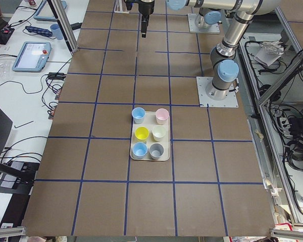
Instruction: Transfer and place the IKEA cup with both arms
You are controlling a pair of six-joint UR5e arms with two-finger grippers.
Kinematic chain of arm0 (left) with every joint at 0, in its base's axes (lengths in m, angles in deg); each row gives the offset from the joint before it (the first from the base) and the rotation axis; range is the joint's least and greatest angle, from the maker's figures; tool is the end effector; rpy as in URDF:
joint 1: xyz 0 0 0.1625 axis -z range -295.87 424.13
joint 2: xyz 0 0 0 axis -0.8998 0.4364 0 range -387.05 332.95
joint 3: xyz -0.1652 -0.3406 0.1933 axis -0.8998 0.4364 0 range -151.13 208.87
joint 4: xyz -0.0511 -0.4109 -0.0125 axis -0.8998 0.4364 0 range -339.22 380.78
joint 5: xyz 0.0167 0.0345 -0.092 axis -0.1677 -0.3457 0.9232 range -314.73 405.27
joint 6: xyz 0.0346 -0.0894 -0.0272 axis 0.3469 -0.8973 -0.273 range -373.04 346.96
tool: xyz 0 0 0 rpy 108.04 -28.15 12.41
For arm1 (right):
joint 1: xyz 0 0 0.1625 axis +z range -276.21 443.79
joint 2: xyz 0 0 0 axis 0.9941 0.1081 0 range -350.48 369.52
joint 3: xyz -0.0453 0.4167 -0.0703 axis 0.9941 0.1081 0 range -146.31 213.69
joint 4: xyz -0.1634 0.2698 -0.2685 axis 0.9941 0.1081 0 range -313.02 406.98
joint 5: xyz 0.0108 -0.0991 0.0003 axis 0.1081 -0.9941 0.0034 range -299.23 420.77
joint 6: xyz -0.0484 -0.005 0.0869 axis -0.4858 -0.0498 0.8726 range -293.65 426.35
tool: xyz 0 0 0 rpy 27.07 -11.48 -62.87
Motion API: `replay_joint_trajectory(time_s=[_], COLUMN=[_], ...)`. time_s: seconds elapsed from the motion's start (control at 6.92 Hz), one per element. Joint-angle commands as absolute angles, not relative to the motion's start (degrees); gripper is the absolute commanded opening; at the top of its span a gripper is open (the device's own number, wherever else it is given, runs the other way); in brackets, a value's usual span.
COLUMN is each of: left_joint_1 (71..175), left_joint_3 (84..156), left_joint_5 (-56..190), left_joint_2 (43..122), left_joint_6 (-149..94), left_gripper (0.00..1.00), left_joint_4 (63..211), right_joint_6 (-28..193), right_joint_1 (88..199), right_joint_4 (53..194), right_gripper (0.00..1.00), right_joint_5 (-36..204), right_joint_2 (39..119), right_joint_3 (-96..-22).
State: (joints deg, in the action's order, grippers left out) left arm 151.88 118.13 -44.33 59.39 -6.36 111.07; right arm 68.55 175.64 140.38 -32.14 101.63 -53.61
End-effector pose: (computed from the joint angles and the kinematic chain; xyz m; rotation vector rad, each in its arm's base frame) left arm -0.1154 -0.4760 0.5238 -0.1218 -3.1358 0.1105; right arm 0.1439 -0.4837 0.5360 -0.0151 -3.0879 0.2240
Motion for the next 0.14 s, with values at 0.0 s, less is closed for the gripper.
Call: replay_joint_trajectory(time_s=[0.0], left_joint_1=[150.35], left_joint_3=[116.24], left_joint_5=[-44.37], left_joint_2=[60.66], left_joint_6=[-6.36], left_gripper=[1.0], left_joint_4=[111.56], right_joint_6=[68.55], right_joint_1=[175.64], right_joint_4=[140.41], right_gripper=[1.0], right_joint_5=[-32.13], right_joint_2=[101.63], right_joint_3=[-53.58])
